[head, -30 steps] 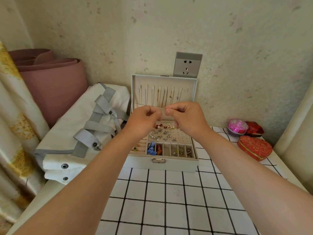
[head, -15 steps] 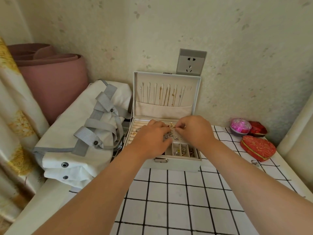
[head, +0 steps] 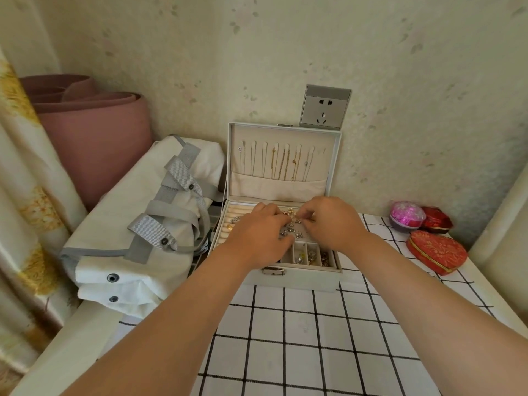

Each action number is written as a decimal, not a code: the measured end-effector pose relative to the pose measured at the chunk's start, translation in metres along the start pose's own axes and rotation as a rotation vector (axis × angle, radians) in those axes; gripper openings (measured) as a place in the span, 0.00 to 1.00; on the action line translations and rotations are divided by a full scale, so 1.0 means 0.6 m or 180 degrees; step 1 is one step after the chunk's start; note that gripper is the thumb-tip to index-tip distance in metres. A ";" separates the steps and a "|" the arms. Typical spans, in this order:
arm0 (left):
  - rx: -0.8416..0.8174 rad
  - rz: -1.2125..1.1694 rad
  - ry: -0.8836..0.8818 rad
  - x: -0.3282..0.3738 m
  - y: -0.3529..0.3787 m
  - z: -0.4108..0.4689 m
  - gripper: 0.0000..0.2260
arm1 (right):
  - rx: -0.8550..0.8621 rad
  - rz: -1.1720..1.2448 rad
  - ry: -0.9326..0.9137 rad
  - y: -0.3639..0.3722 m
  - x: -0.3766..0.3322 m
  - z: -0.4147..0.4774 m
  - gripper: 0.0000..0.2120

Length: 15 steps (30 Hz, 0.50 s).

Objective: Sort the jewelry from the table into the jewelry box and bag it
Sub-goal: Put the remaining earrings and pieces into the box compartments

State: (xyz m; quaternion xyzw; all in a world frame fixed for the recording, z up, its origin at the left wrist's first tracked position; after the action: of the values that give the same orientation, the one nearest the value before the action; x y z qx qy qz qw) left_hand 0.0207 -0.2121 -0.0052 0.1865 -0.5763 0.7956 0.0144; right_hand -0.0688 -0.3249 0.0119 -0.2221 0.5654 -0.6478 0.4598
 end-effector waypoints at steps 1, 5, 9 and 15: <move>-0.0012 0.0022 -0.0002 0.001 0.001 0.000 0.20 | -0.0002 -0.0034 -0.0016 0.001 -0.001 0.000 0.09; -0.0025 0.0067 0.0012 0.003 0.001 0.000 0.21 | -0.0043 -0.0107 -0.0036 0.004 -0.003 0.003 0.08; -0.0012 0.0082 0.0029 0.005 -0.001 0.000 0.19 | -0.0024 0.0111 0.0028 0.000 0.004 0.003 0.05; 0.0116 -0.0012 0.0069 0.024 -0.012 0.002 0.20 | 0.0128 0.0571 0.0104 -0.043 0.028 -0.014 0.06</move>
State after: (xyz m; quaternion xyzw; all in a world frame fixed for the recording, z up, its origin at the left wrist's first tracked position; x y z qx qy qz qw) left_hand 0.0095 -0.2136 0.0063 0.1791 -0.5611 0.8079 0.0187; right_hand -0.0924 -0.3361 0.0298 -0.1507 0.5773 -0.6188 0.5111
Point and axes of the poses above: each hand's wrist, its own z-axis towards the middle knuckle, its own y-axis out of the palm, x = y × z, the point moved 6 cm from there along z, towards the middle knuckle, and after that the axes turned 1 degree about x, right-handed, at the moved point
